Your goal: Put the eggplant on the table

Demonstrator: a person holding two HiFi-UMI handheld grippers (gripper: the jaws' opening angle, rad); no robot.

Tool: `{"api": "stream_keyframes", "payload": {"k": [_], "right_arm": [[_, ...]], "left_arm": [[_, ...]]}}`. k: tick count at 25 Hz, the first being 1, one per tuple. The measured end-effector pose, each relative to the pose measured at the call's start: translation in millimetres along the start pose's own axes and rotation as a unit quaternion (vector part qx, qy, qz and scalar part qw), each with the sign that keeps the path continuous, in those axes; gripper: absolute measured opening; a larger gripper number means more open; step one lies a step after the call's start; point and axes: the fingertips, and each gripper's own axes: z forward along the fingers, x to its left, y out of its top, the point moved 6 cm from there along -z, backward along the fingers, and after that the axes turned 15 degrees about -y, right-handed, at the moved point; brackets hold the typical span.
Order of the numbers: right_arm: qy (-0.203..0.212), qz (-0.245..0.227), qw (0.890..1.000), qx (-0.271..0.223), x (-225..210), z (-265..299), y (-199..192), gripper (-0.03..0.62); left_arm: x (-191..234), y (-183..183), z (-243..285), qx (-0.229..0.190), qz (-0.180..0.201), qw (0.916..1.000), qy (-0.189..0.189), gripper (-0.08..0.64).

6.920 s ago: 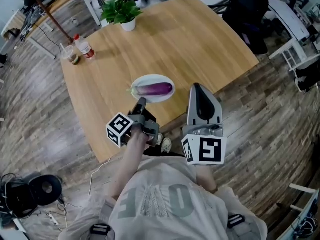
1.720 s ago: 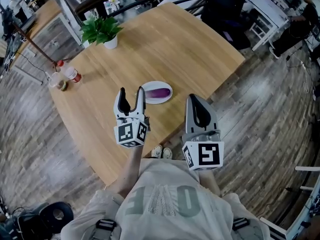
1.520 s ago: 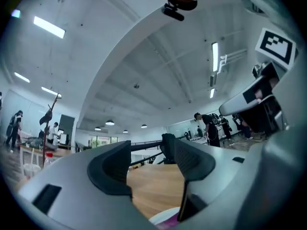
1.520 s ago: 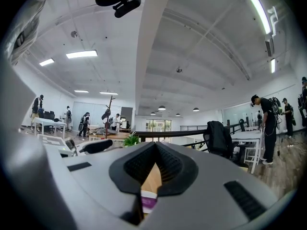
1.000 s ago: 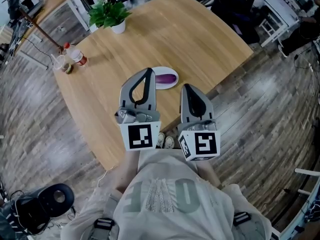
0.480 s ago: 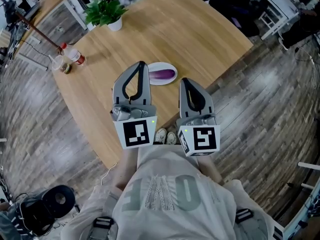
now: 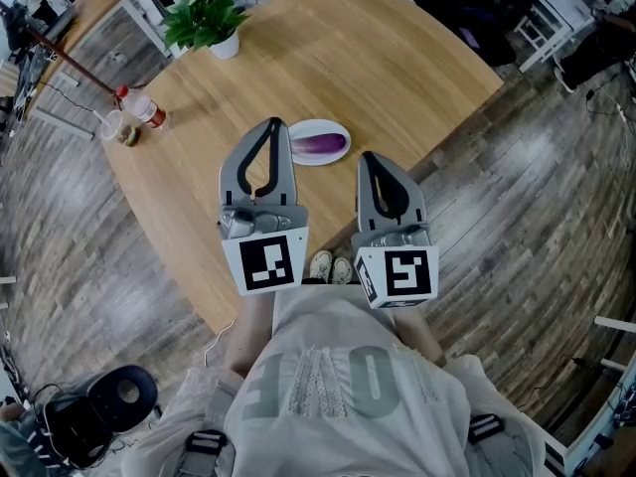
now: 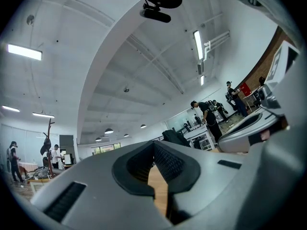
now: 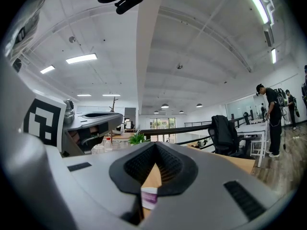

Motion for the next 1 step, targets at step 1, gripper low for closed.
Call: {"api": "stream_keyframes", "payload": {"k": [1], "right_arm": [[-0.001, 0.001, 1.000, 0.001, -0.9, -0.4, -0.3, 0.017]], "left_arm": [[-0.2, 0.0, 0.0, 0.000, -0.003, 1.0000, 0.002, 0.008]]}}
